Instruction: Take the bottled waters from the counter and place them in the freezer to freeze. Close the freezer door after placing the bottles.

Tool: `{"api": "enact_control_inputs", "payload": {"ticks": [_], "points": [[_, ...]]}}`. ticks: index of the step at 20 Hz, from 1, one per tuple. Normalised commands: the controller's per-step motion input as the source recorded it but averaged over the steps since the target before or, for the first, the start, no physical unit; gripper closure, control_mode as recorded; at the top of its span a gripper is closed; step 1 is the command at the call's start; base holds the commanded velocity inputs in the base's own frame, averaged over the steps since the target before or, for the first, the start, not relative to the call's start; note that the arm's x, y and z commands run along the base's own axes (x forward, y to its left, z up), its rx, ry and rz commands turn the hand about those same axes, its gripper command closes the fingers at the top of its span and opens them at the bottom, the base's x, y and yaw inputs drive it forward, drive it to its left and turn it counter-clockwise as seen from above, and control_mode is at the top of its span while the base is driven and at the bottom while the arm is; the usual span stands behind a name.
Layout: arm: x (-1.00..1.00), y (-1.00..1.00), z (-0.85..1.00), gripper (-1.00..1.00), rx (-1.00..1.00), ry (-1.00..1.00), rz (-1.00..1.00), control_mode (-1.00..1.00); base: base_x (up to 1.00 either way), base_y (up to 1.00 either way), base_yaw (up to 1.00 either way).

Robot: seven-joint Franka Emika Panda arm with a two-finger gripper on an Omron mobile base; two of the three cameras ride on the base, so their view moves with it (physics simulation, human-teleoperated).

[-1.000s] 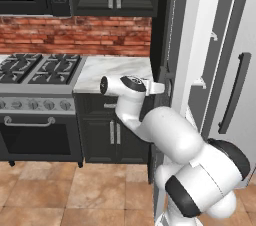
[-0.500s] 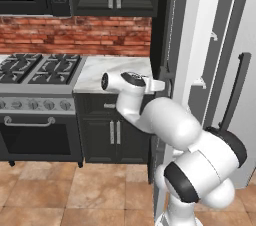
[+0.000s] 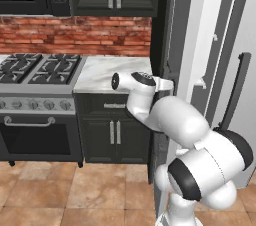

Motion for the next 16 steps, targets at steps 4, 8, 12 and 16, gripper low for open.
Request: {"api": "enact_control_inputs", "payload": {"ticks": [4, 8, 12, 16], "points": [[0.14, -0.54, -0.11, -1.00, 0.00, 0.00, 0.03, -1.00, 0.00, 0.00, 0.00], [0.19, -0.68, -0.12, -1.00, 0.00, 0.00, 0.05, -1.00, 0.00, 0.00, 0.00], [0.20, -0.80, -0.15, -1.00, 0.00, 0.00, 0.07, -1.00, 0.00, 0.00, 0.00], [0.07, -0.84, -0.14, -1.00, 0.00, 0.00, 0.11, -1.00, 0.00, 0.00, 0.00]]}}
